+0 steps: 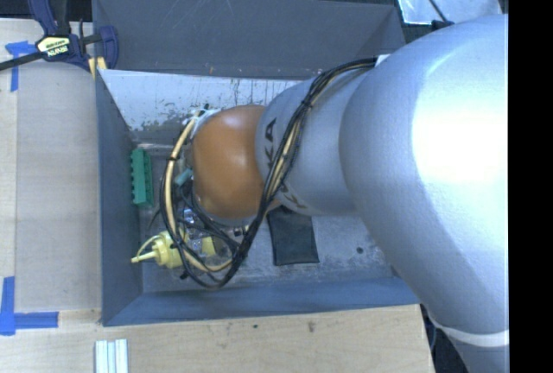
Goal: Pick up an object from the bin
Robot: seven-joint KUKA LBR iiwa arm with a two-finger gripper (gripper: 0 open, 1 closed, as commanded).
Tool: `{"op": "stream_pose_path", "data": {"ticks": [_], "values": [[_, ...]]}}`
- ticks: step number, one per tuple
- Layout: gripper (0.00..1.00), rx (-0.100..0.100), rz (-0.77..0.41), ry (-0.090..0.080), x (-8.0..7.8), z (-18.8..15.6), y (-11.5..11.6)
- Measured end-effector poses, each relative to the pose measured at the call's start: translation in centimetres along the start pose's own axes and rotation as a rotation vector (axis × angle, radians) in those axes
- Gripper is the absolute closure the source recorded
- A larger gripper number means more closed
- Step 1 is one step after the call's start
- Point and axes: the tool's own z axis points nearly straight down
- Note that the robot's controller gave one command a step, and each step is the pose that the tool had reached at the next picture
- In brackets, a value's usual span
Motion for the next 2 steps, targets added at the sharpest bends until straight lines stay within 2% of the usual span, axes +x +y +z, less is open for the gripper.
{"op": "stream_pose_path", "data": {"ticks": [1, 2], "values": [[1.00, -0.003, -0.004, 0.004, 0.4, -4.4, -0.2], [1.00, -0.004, 0.006, -0.001, 0.1, -10.6, 0.5]]}}
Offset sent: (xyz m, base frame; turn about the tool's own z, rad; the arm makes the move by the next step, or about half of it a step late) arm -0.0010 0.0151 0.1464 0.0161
